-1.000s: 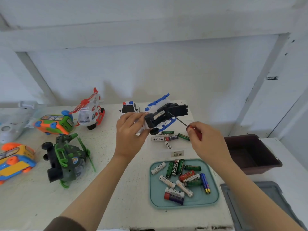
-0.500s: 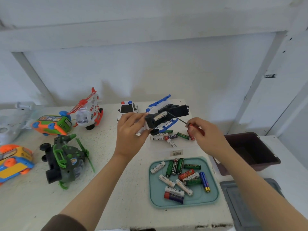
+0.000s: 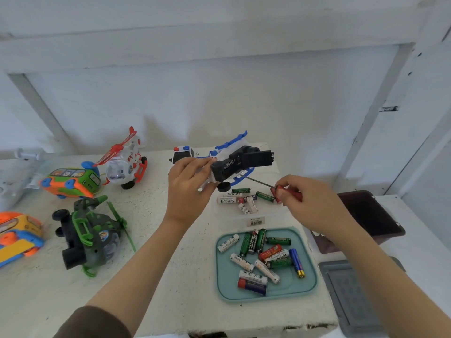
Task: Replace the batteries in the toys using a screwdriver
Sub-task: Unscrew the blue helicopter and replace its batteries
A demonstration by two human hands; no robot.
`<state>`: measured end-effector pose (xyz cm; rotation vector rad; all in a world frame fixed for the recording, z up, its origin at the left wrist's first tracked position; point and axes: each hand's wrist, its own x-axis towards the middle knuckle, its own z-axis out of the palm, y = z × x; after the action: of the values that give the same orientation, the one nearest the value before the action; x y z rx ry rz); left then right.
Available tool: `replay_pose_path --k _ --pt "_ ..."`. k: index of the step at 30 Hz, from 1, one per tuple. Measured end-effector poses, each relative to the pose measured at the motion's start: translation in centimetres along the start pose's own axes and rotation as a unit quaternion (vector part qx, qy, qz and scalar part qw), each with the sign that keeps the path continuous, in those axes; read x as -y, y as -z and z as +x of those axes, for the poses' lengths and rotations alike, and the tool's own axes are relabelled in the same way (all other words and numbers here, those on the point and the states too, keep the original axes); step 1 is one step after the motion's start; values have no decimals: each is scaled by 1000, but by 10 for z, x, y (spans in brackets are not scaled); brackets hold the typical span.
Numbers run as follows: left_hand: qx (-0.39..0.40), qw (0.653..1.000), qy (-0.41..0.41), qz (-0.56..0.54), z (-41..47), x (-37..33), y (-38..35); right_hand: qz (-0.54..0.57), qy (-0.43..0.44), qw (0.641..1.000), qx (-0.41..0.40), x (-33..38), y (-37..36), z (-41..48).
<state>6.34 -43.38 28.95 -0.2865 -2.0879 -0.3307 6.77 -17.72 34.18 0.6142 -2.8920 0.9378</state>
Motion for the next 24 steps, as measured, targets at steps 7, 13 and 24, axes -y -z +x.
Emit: replay_pose_path --k 7,13,24 --pt "1 999 27 -43 -1 -8 4 29 51 998 3 23 -8 3" --pt "-12 999 38 -31 1 -13 6 87 47 995 -16 37 -30 -3" --pt "-20 998 52 -1 0 -17 -1 176 -39 978 -103 60 -55 -36"
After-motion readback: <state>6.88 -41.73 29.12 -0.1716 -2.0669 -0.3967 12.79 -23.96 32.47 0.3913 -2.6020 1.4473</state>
